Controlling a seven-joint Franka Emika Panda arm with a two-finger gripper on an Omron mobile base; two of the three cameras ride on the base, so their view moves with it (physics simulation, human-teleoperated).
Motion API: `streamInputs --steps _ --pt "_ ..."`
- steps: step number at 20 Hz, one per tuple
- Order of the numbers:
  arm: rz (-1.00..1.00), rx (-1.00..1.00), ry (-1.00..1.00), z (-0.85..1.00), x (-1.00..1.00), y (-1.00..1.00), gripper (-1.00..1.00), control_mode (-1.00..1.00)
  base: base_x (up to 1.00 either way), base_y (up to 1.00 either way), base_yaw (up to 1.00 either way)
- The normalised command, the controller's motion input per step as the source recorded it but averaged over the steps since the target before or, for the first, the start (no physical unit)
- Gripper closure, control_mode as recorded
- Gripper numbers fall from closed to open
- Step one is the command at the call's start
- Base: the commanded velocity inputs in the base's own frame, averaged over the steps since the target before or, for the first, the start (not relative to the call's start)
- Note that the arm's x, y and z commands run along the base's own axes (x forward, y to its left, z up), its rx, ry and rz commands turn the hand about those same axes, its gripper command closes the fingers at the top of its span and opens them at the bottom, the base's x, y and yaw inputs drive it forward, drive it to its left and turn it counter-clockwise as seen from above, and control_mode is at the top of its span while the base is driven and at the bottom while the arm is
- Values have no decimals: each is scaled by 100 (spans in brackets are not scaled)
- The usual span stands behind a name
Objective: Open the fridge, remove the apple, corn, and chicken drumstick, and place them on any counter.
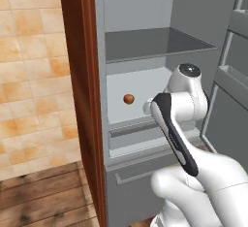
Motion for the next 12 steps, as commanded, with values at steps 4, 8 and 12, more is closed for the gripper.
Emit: streamInputs --steps 4,8,12 --pt "5 0 -6 0 9 -5 -100 -100 39 -29 30" --pt "8 0 -42 0 51 -3 -100 -100 0 0 0" --pt "1 0 -31 -2 76 0 -100 -100 0 0 0"
